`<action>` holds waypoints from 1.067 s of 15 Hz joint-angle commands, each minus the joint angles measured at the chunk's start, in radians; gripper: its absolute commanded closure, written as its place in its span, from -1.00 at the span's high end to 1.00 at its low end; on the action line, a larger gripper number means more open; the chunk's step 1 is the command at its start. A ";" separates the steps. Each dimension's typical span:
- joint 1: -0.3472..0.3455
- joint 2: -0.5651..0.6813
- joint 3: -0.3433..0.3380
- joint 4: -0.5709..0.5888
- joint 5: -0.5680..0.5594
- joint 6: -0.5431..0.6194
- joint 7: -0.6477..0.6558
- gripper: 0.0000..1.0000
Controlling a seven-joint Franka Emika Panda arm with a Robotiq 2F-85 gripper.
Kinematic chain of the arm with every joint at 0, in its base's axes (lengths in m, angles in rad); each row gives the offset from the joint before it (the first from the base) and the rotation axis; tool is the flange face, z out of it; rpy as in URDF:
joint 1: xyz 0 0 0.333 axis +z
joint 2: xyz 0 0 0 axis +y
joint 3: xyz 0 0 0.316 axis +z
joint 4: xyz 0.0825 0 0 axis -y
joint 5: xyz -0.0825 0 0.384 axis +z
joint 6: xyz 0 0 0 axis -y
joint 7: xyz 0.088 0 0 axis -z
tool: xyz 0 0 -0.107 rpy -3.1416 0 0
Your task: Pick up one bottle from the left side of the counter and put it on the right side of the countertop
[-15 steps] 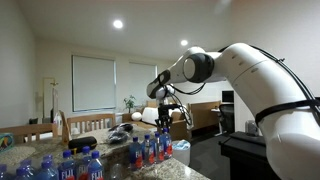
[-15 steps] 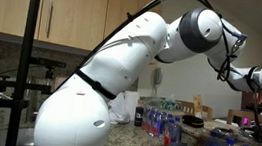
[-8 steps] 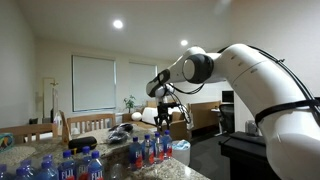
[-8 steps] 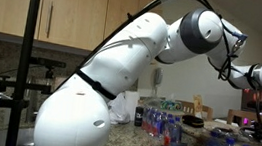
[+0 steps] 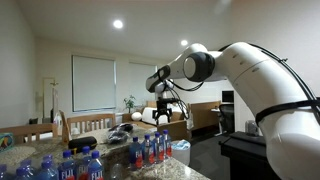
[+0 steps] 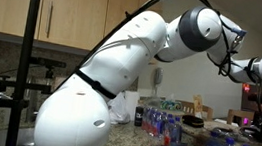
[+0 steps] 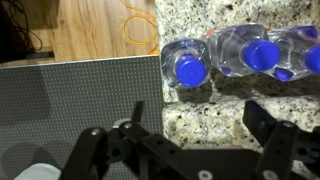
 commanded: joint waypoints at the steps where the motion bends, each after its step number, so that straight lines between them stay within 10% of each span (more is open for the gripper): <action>1: 0.004 -0.169 -0.002 -0.093 -0.020 -0.022 -0.044 1.00; 11: 0.146 -0.613 0.059 -0.488 -0.001 0.046 0.179 1.00; 12: 0.124 -0.509 0.042 -0.338 0.000 -0.025 0.112 1.00; 16: 0.157 -0.587 0.056 -0.443 -0.001 0.015 0.165 1.00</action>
